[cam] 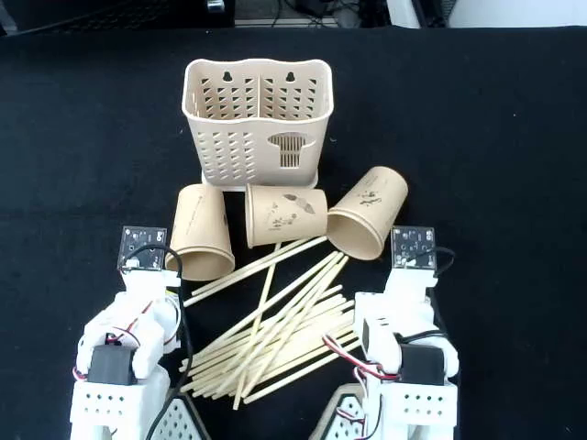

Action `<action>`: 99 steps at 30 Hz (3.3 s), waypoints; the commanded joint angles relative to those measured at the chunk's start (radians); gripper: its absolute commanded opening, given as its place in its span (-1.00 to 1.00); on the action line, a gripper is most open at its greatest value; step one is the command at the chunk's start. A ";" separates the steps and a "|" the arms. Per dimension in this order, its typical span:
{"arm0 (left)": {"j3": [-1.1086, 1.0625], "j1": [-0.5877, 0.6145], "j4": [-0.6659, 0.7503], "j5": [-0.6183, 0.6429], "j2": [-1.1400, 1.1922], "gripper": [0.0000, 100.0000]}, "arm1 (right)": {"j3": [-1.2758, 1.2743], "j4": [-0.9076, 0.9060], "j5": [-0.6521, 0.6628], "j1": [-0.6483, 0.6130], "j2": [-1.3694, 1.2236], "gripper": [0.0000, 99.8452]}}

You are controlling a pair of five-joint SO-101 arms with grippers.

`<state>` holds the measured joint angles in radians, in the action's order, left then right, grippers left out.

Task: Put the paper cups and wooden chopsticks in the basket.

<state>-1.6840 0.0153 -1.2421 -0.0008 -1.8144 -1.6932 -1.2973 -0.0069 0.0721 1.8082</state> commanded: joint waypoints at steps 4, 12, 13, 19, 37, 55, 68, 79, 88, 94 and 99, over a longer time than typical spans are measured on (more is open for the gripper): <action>-0.015 -0.008 -0.012 0.006 -0.008 -0.94 | 0.008 -0.003 0.005 0.014 0.076 -0.92; -0.015 -0.008 -0.012 0.006 -0.008 -0.94 | 0.008 -0.003 0.005 0.014 0.076 -0.92; -0.015 -0.008 -0.012 0.006 -0.008 -0.94 | 0.008 -0.003 0.005 0.014 0.076 -0.92; -0.015 -0.008 -0.012 0.006 -0.008 -0.94 | 0.008 -0.003 0.005 0.014 0.076 -0.92; -0.015 -0.008 -0.012 0.006 -0.008 -0.94 | 0.008 -0.003 0.005 0.014 0.076 -0.92; -0.015 -0.008 -0.012 0.006 -0.008 -0.94 | 0.008 -0.003 0.005 0.014 0.076 -0.92; -0.015 -0.008 -0.012 0.006 -0.008 -0.94 | 0.008 0.000 0.006 0.011 0.076 -0.92; -0.015 -0.008 -0.012 0.006 -0.008 -0.94 | 0.140 0.272 0.361 0.014 0.076 -0.91; -0.015 -0.008 -0.012 0.006 -0.008 -0.94 | 0.453 0.117 0.371 0.005 0.073 -0.55; -0.015 -0.010 -0.012 0.006 -0.008 -0.94 | 0.343 0.189 0.394 -0.035 -0.093 -0.50; -0.015 -0.010 -0.012 0.006 -0.008 -0.94 | 0.476 0.216 0.393 -0.091 -0.332 -0.50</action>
<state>-1.6840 0.0153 -1.2421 -0.0008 -1.8144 -1.3265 -1.1162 0.3798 0.0123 1.5919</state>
